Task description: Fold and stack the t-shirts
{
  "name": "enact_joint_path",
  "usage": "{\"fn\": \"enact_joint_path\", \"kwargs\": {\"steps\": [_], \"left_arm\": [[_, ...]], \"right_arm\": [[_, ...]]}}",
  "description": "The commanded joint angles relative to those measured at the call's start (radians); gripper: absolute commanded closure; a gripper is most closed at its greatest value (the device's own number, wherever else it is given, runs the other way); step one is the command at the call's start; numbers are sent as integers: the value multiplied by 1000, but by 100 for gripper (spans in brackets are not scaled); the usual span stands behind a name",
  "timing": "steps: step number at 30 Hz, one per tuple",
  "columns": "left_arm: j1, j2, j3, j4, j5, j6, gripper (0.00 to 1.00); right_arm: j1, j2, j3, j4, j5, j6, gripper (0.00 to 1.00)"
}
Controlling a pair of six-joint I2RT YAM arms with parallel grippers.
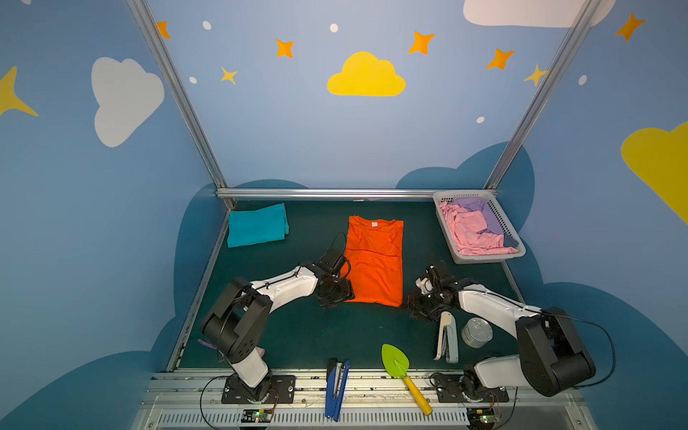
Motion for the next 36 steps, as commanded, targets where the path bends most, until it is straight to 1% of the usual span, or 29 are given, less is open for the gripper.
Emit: {"fn": "enact_joint_path", "kwargs": {"steps": [1, 7, 8, 10, 12, 13, 14, 15, 16, 17, 18, 19, 23, 26, 29, 32, 36], "left_arm": [[10, -35, -37, 46, 8, -20, 28], [32, -7, -95, 108, 23, -26, 28], [37, 5, -99, 120, 26, -26, 29], [47, 32, -102, 147, 36, -25, 32], [53, 61, -95, 171, 48, -25, 41], [53, 71, -88, 179, 56, -26, 47], [53, 76, -81, 183, 65, -25, 57], [53, 77, -75, 183, 69, -23, 69], [53, 74, -70, 180, 71, -21, 77], [52, 67, -68, 169, 71, -18, 88], [52, 56, -67, 154, 71, -15, 94], [52, 36, -69, 134, 70, -13, 96], [38, -94, -108, 40, 43, -8, 96], [2, -210, -134, -37, -4, -18, 96], [-43, -301, -151, -87, -39, -47, 96], [-74, -365, -157, -116, -47, -83, 96], [-95, -445, -119, -177, -60, -100, 96]], "right_arm": [[22, 38, -13, 102, -22, 44, 48], [28, 106, -6, 176, -15, 68, 50], [28, 112, -3, 181, -7, 70, 52], [28, 120, 2, 186, 7, 73, 61], [27, 128, 11, 184, 10, 69, 77], [27, 131, 15, 179, 10, 66, 84], [27, 132, 19, 170, 10, 61, 93], [27, 131, 22, 159, 11, 58, 100], [26, 128, 25, 149, 10, 54, 100], [28, 122, 28, 136, 4, 50, 100], [28, 115, 31, 119, -4, 46, 100], [27, 100, 31, 82, -15, 36, 100], [31, -9, 69, -96, -3, -15, 100], [31, -112, 74, -227, 2, -34, 100], [32, -208, 77, -340, -7, -32, 100], [32, -299, 92, -440, -28, -14, 100], [31, -391, 162, -560, -63, 9, 100]]}}
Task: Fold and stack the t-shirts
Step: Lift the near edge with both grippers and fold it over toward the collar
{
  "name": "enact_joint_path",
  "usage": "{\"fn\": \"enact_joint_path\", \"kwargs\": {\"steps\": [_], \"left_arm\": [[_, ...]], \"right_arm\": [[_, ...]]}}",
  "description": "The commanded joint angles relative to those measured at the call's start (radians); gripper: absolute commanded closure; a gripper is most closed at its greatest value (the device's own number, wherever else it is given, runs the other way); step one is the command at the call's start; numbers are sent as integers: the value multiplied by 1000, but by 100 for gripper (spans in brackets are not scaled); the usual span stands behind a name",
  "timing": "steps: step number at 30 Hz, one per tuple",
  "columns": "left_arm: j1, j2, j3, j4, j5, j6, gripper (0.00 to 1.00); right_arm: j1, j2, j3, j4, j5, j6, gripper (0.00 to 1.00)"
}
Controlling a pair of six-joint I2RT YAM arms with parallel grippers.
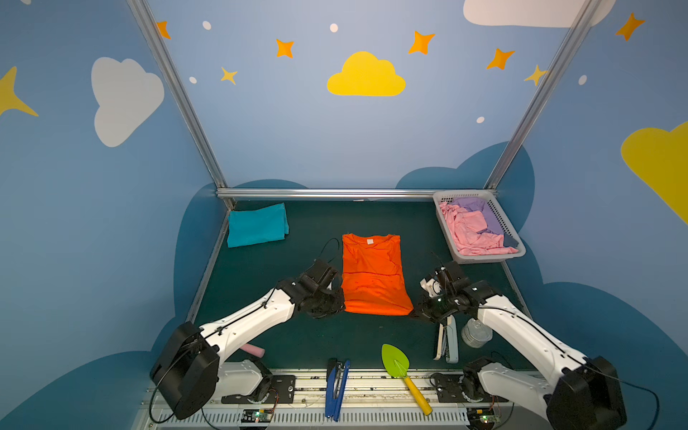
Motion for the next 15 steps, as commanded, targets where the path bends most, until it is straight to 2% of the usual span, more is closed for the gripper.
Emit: {"fn": "enact_joint_path", "kwargs": {"steps": [1, 8, 12, 13, 15], "left_arm": [[-8, -64, 44, -120, -48, -25, 96], [-10, -164, 207, -204, -84, -23, 96], [-9, -153, 279, -207, -96, 15, 96], [-7, -141, 288, -195, -133, 23, 96], [2, -112, 295, -165, -132, 34, 96]], "right_arm": [[1, -69, 91, -185, -29, 10, 100], [-10, -157, 193, -174, -30, 28, 100], [-20, -211, 217, -75, 37, 83, 100], [-30, -210, 231, -64, 43, 83, 100], [-51, -181, 260, -59, 31, 69, 100]]}}
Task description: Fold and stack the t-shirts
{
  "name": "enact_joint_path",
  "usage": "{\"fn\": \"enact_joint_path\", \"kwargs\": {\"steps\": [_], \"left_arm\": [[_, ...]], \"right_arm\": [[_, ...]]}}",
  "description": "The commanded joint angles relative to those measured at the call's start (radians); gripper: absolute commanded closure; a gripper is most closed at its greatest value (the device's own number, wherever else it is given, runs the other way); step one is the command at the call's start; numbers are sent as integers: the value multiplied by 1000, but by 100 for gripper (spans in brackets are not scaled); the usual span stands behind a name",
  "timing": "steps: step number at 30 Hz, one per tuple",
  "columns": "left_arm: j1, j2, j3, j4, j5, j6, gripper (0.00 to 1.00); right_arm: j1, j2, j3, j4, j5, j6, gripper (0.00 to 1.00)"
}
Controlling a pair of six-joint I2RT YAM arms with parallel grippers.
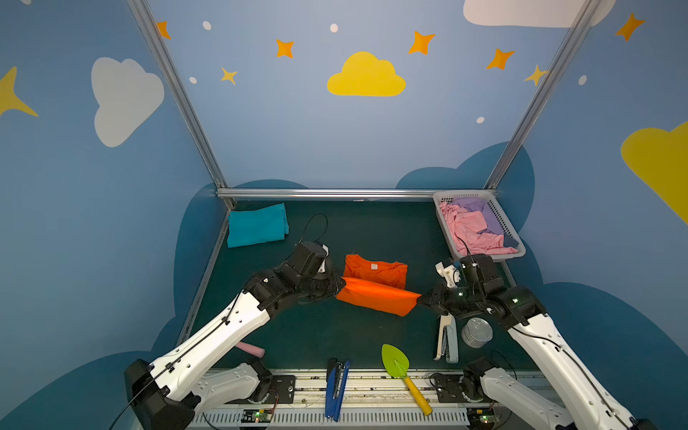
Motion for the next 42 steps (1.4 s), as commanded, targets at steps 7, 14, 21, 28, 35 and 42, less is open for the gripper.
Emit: {"fn": "enact_joint_path", "kwargs": {"steps": [7, 14, 21, 28, 35, 42], "left_arm": [[97, 168, 47, 83, 45, 78, 96], [181, 345, 141, 127, 141, 120, 96], [232, 518, 242, 127, 191, 168, 96], [268, 697, 317, 132, 214, 181, 96], [311, 869, 399, 157, 250, 163, 95], [338, 961, 466, 156, 253, 146, 88]], "right_arm": [[-82, 124, 22, 184, -20, 5, 100], [-159, 241, 31, 298, -40, -23, 100], [-215, 458, 61, 467, -75, -53, 100], [-257, 818, 310, 340, -150, -117, 100], [-258, 1092, 425, 431, -176, -100, 100], [-258, 1209, 479, 463, -185, -111, 97]]}}
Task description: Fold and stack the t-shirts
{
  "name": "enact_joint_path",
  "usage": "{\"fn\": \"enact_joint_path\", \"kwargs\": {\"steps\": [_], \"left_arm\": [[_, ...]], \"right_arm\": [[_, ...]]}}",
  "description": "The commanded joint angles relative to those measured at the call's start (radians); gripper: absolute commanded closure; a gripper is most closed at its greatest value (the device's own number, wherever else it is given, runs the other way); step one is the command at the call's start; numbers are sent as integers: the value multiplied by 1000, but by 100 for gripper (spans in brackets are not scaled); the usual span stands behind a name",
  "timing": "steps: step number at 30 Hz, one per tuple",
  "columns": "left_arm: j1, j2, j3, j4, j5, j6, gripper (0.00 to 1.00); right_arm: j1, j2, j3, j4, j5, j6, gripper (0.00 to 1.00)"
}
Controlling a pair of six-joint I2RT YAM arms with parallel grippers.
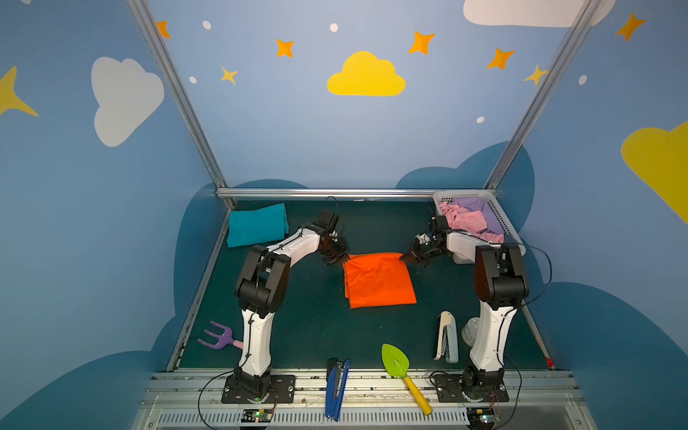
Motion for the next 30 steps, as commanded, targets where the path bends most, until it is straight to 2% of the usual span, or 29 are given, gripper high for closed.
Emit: {"fn": "enact_joint_path", "kwargs": {"steps": [1, 5, 6, 9, 11, 13, 16, 19, 21, 25, 30], "left_arm": [[18, -10, 33, 2, 10, -10, 88], [22, -49, 52, -9, -15, -3, 85], [22, -56, 55, -17, -22, -1, 81], [22, -73, 51, -43, -47, 4, 55], [23, -102, 27, -46, -65, 0, 50], [17, -156, -15, -40, -103, -12, 53], [-14, -238, -64, -47, -184, -13, 64], [-59, -274, -91, -34, -201, -13, 71], [-87, -270, -108, -13, -198, -22, 71], [-105, -200, -113, 35, -153, -43, 68], [-100, -90, -102, 62, -152, -45, 70]], "right_arm": [[-3, -3, 37, 32, -16, -16, 97], [-3, -24, 54, 38, -16, -10, 96], [-1, -29, 61, 35, -16, -11, 92], [2, -51, 69, 19, -6, -16, 73], [2, -83, 58, 5, 7, -28, 69], [5, -141, 28, -12, 38, -45, 69], [23, -260, -39, -41, 119, -76, 77], [53, -365, -116, -50, 195, -96, 85], [67, -402, -161, -36, 212, -104, 90], [65, -341, -152, -28, 176, -119, 97], [64, -151, -67, 35, 123, -126, 100]]}}
